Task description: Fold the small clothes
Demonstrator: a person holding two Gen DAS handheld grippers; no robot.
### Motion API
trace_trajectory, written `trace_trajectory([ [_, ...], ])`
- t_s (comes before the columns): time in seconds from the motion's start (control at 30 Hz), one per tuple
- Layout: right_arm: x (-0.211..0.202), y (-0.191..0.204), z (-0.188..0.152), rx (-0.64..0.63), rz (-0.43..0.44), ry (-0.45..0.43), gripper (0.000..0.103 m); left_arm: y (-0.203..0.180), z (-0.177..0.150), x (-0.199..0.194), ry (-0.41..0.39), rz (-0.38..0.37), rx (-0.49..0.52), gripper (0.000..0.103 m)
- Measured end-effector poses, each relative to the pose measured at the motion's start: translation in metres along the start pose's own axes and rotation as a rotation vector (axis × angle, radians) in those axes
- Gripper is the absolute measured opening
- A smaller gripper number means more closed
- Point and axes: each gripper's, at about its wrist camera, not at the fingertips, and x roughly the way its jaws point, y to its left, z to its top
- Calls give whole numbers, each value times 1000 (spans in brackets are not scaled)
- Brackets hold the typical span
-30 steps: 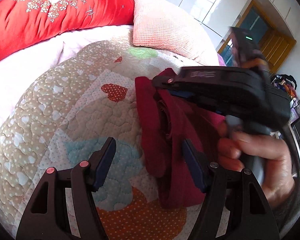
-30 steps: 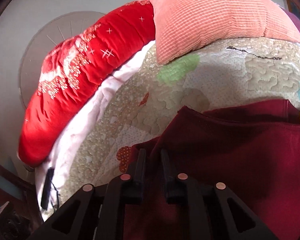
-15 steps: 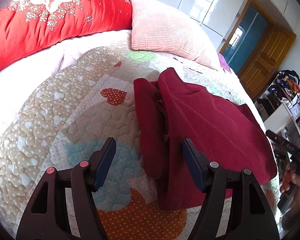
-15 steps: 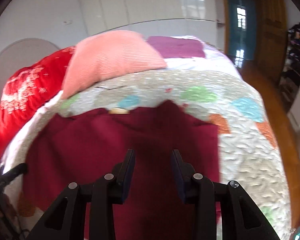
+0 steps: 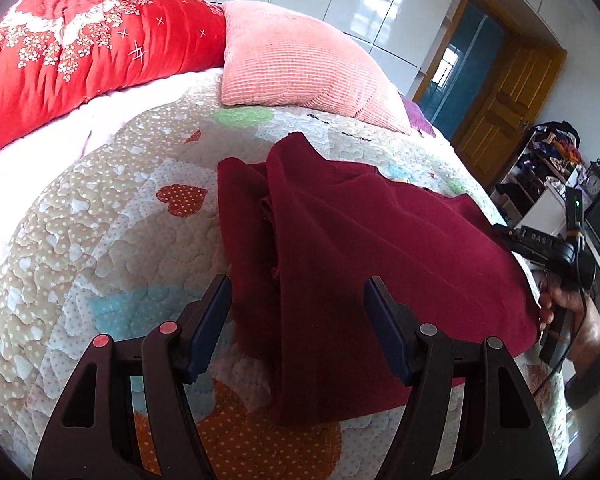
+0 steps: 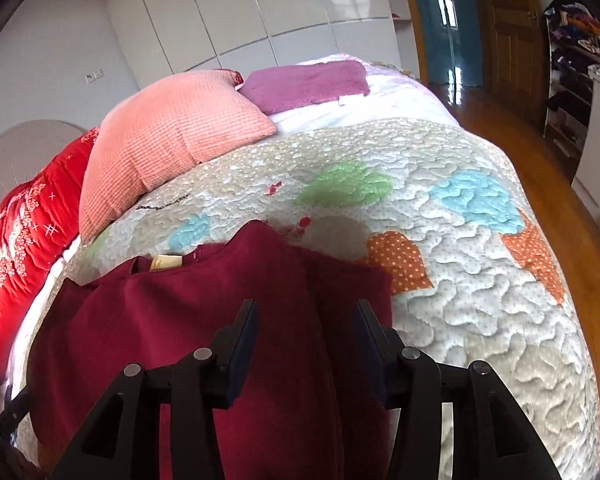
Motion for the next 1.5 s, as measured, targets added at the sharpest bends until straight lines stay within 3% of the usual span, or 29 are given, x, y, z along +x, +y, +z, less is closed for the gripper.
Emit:
trace_trajectory([
  [0.03, 6, 1, 2, -6, -6, 17, 31, -1, -1, 2, 8, 4, 8, 68],
  [0.07, 8, 1, 4, -21, -13, 19, 12, -2, -1, 5, 13, 8, 13, 69],
  [0.1, 5, 3, 4, -33, -17, 13, 8, -2, -2, 6, 15, 13, 16, 69],
  [0.2, -3, 0, 3, -46, -91, -36, 7, 0, -1, 8, 21, 15, 7, 68],
  [0.27, 8, -4, -1, -11, -100, 2, 7, 0, -1, 10, 26, 19, 4, 68],
  [0.4, 0, 4, -4, -29, -132, -25, 8, 1, -2, 13, 36, 28, 3, 69],
  [0.43, -6, 5, -4, -15, -113, -27, 10, 2, -2, 13, 37, 27, 2, 69],
  [0.5, -24, 6, -8, 8, -76, -29, 29, 3, -2, 13, 40, 26, -2, 69],
  [0.6, -52, 13, -24, -23, -36, -41, 46, 2, -2, 13, 40, 27, -2, 69],
  [0.9, -77, -24, -84, 64, -32, 21, 52, 4, -4, 9, 44, 18, -24, 69],
  [1.07, -87, -20, -85, 63, 1, 22, 52, 2, -6, 9, 51, 27, -11, 69],
  [1.23, -86, -15, -79, 32, -88, -13, 53, 8, -4, -2, 73, -22, -56, 69],
  [1.3, -82, -28, -80, 69, -111, -18, 59, 12, -4, -9, 58, -20, -65, 69],
  [1.37, -75, -39, -84, 102, -76, -3, 71, 16, -4, -10, 64, -17, -85, 72],
  [1.5, -67, -40, -86, 70, -16, -16, 74, 24, -11, 7, 156, -35, -144, 76],
])
